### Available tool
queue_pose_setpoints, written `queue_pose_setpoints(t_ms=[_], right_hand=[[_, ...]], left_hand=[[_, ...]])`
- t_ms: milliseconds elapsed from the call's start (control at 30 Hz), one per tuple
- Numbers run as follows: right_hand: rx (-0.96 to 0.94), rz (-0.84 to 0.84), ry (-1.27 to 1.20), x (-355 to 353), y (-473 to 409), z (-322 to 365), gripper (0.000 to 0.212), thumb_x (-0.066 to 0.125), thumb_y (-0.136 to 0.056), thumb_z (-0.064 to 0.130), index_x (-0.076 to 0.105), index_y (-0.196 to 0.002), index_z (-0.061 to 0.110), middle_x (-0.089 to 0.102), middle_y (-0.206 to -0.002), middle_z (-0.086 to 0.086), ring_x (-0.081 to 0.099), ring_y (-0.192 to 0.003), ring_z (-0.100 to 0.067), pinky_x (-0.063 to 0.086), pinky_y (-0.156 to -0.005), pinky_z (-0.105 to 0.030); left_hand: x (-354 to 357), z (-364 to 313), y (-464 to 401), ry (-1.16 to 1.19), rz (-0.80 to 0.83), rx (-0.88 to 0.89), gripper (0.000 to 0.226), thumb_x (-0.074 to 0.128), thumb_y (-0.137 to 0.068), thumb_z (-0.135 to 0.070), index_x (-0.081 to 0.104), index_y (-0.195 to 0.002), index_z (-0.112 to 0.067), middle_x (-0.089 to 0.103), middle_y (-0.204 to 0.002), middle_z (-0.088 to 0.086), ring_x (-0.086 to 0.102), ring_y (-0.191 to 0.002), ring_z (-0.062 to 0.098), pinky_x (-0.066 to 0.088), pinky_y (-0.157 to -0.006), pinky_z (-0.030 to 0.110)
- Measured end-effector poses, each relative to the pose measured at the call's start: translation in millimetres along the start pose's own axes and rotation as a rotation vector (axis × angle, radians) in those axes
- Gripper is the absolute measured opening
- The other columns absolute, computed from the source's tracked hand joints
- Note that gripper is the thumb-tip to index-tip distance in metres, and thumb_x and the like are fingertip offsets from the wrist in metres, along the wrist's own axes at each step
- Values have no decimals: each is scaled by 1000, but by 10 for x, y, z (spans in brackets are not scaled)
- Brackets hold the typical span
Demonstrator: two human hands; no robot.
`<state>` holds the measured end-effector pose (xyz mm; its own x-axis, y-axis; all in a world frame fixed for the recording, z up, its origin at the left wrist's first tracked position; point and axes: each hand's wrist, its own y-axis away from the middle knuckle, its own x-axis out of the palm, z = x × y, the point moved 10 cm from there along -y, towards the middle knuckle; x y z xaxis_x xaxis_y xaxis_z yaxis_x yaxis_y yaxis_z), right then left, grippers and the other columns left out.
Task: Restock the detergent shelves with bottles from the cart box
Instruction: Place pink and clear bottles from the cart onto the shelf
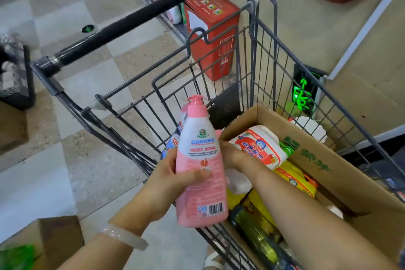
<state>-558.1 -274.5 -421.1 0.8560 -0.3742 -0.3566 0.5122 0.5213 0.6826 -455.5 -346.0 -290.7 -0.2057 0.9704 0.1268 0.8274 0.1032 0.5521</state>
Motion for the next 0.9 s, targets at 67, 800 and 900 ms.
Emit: queue_pose_setpoints(t_ms=[67, 800, 900], right_hand=[[-17, -14, -53, -17, 89, -35, 44, 66, -86, 21, 49, -125, 18, 55, -105, 3, 53, -87, -11, 41, -75, -15], [106, -603, -1454, -773, 2183, -1601, 6, 55, -90, 5, 59, -85, 7, 69, -57, -10, 66, -46, -19, 54, -42, -28], [82, -687, -1468, -1002, 2559, -1543, 6, 57, -89, 10, 59, -86, 5, 69, -58, -10, 65, -46, -19, 53, -45, -26]], left_hand=[[7, -3, -14, 20, 4, -4, 45, 73, -62, -6, 60, -104, -16, 74, -96, 11, 72, -88, 32, 60, -68, 42], [942, 308, -155, -49, 211, -208, 58, 77, -50, -7, 60, -106, -7, 74, -87, 16, 72, -71, 30, 58, -58, 37], [1348, 249, -79, -66, 324, -223, 48, 72, -55, -5, 63, -102, -10, 74, -83, 14, 72, -66, 26, 57, -54, 34]])
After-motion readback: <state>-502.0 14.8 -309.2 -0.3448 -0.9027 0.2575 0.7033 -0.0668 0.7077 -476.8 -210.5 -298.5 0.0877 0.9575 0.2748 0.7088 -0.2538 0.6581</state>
